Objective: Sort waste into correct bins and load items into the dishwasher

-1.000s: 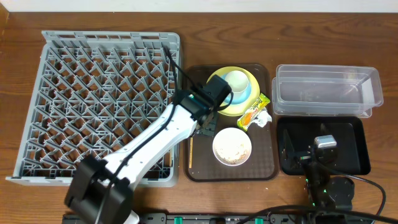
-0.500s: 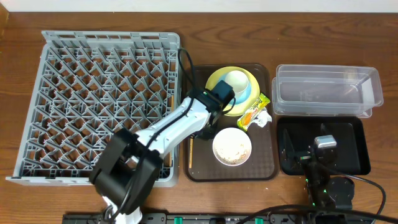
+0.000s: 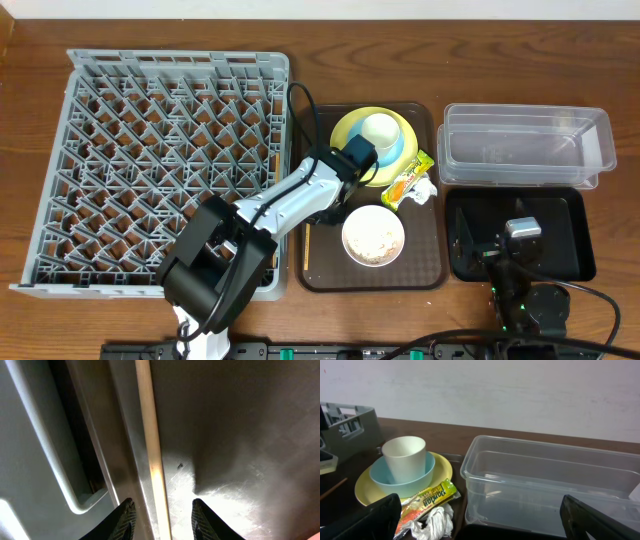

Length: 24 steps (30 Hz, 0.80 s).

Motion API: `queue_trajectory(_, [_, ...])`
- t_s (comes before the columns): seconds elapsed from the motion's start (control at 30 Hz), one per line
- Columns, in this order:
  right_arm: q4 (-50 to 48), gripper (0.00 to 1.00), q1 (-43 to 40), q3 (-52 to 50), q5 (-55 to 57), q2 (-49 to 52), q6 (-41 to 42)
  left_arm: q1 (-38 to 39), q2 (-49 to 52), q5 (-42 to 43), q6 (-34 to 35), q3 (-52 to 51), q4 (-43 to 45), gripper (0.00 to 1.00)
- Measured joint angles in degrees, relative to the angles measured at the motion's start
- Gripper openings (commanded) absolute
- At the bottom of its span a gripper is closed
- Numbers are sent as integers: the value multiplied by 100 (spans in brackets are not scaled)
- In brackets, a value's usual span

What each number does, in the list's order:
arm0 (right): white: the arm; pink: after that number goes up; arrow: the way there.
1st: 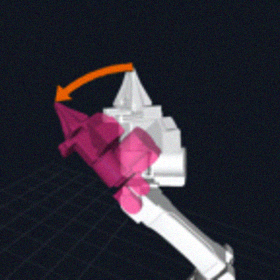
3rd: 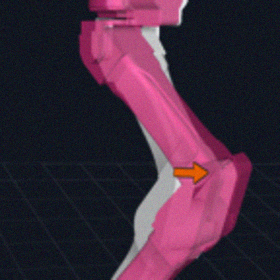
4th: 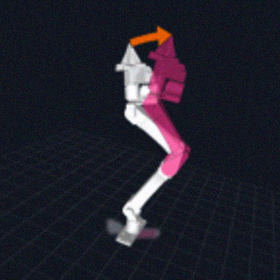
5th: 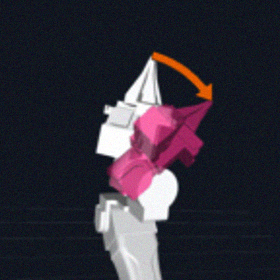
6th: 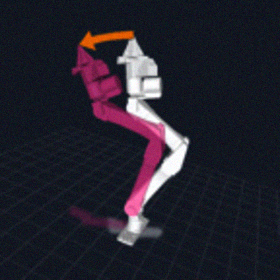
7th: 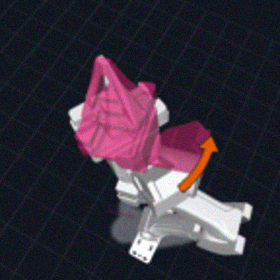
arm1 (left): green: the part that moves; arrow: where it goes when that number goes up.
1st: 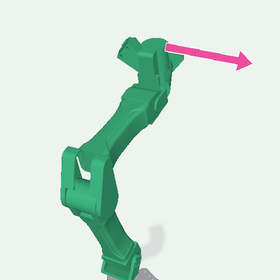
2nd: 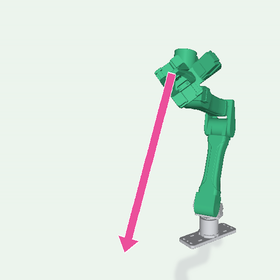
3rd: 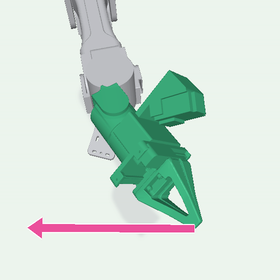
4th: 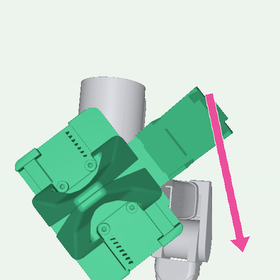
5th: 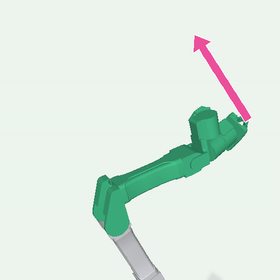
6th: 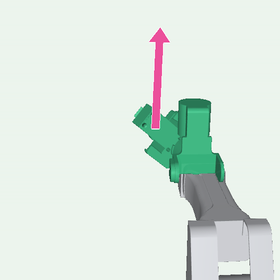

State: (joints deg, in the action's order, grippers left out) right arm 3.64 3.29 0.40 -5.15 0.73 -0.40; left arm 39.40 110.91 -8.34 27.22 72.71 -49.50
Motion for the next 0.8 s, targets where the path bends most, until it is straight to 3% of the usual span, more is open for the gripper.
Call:
queue_trajectory(0.57, [0,99,0,0,0,0,0,4,-87,-98,133,-461,984,37])
queue_trajectory(0.7, [2,99,0,0,0,0,-2,4,-153,-105,146,-579,1137,33])
queue_trajectory(0.8, [0,99,0,0,-2,0,-2,9,-157,-107,157,-588,1163,22])
